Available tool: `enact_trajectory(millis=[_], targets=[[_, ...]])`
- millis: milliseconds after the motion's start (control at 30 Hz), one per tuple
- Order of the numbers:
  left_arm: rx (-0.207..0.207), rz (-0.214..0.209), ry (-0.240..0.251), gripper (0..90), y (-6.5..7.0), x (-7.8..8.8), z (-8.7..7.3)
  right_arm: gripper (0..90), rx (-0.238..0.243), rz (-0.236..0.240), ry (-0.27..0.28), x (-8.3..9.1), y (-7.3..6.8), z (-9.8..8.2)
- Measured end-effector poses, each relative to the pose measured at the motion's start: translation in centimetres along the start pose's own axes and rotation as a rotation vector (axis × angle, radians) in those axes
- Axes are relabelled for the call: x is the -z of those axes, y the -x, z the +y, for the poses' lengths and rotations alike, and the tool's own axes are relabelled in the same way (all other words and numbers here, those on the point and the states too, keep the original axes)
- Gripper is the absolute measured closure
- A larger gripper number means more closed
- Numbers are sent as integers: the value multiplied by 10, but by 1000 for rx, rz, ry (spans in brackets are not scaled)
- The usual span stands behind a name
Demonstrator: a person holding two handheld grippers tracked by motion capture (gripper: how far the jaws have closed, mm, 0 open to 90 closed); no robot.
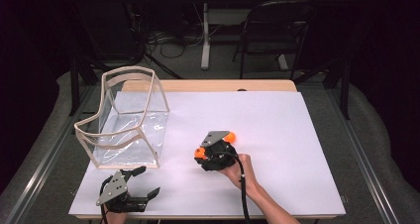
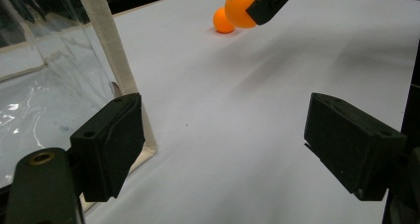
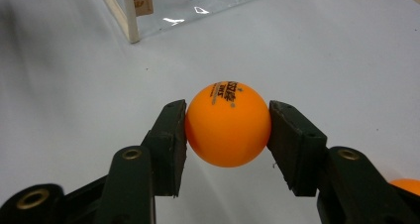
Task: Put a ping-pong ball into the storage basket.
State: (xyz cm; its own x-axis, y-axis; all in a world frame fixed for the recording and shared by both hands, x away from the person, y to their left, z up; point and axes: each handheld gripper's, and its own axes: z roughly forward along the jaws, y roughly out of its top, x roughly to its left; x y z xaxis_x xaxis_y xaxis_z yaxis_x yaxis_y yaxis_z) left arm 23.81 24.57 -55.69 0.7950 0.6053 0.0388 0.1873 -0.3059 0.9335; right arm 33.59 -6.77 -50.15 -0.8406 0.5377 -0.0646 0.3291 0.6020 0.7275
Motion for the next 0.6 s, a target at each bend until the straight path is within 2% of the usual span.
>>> enact_trajectory(millis=[600], targets=[[-5, 3, -7, 158, 0, 2, 1, 507, 29, -1, -12, -4, 8, 39]])
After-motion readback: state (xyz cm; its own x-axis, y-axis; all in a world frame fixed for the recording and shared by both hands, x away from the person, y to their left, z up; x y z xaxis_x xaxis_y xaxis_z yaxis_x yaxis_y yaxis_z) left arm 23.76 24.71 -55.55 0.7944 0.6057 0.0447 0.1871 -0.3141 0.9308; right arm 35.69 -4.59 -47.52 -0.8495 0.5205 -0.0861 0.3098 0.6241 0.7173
